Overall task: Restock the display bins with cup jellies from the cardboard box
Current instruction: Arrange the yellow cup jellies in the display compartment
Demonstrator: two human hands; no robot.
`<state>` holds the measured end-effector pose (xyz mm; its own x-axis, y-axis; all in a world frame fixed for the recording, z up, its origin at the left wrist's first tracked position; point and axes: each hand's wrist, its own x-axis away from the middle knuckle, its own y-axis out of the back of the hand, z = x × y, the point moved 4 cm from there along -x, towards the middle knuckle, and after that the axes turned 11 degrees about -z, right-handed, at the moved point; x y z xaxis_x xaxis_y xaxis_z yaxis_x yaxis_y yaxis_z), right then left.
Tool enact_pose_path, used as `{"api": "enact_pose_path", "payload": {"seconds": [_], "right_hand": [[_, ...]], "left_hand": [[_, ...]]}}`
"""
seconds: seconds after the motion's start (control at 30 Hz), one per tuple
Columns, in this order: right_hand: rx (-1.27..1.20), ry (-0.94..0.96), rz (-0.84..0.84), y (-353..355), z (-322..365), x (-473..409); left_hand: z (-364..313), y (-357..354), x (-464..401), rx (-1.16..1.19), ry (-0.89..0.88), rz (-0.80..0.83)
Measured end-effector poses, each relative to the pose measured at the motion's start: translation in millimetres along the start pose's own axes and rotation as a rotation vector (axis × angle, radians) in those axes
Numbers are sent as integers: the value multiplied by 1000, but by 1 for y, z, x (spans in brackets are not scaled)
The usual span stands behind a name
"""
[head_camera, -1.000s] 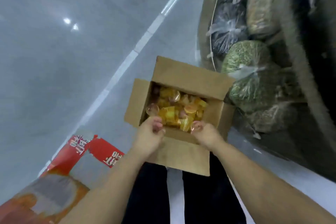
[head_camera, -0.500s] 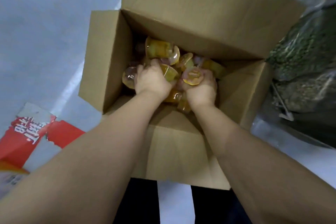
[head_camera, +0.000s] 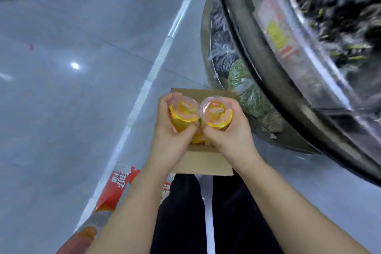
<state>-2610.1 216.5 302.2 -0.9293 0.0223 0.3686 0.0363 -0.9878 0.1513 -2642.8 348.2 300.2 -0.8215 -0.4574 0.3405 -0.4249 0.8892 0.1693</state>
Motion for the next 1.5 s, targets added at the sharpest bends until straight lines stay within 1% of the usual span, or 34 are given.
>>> {"api": "enact_pose_path", "payload": {"seconds": [0.1,0.2,0.27,0.33,0.4,0.47,0.53,0.6,0.67,0.8,0.93,1.03,1.1,1.2,1.27,1.33,1.4,1.5], "right_hand": [[-82,97,-13,27,103,31],[-72,247,-24,69,187,54],[-22,354,-67,102,231,65],[32,455,-165,141,265,73],[52,505,-284,180,288,75],[59,496,-398,218,303,74],[39,498,-508,254,311,71],[-18,490,-580,286,316,66],[-110,447,-613,315,317,57],[-285,351,-622,360,312,30],[-308,153,-656,380,297,-13],[-333,-2,-764,390,286,-43],[-287,-69,-838,395,282,-56],[-210,-124,-895,395,278,-66],[-159,-145,-897,394,278,-66],[-214,-185,-847,394,278,-62],[-303,-238,-792,393,277,-52],[-288,-297,-756,391,269,-39]], "left_hand": [[-109,2,27,29,-127,52],[-193,-14,51,63,-245,188],[-239,-33,62,77,-355,277],[-281,-60,72,56,-487,346],[-316,-93,81,50,-595,404],[-340,-128,89,53,-655,452],[-359,-164,97,74,-674,499],[-373,-200,103,93,-682,564],[-382,-232,104,97,-658,615],[-386,-283,87,45,-507,606],[-391,-318,64,-82,-461,575],[-391,-335,52,-245,-509,511],[-389,-342,45,-321,-534,467],[-382,-348,36,-445,-531,432],[-380,-351,32,-550,-550,422],[-379,-354,30,-622,-566,419],[-379,-355,30,-660,-560,422],[-378,-355,30,-684,-545,418]]}}
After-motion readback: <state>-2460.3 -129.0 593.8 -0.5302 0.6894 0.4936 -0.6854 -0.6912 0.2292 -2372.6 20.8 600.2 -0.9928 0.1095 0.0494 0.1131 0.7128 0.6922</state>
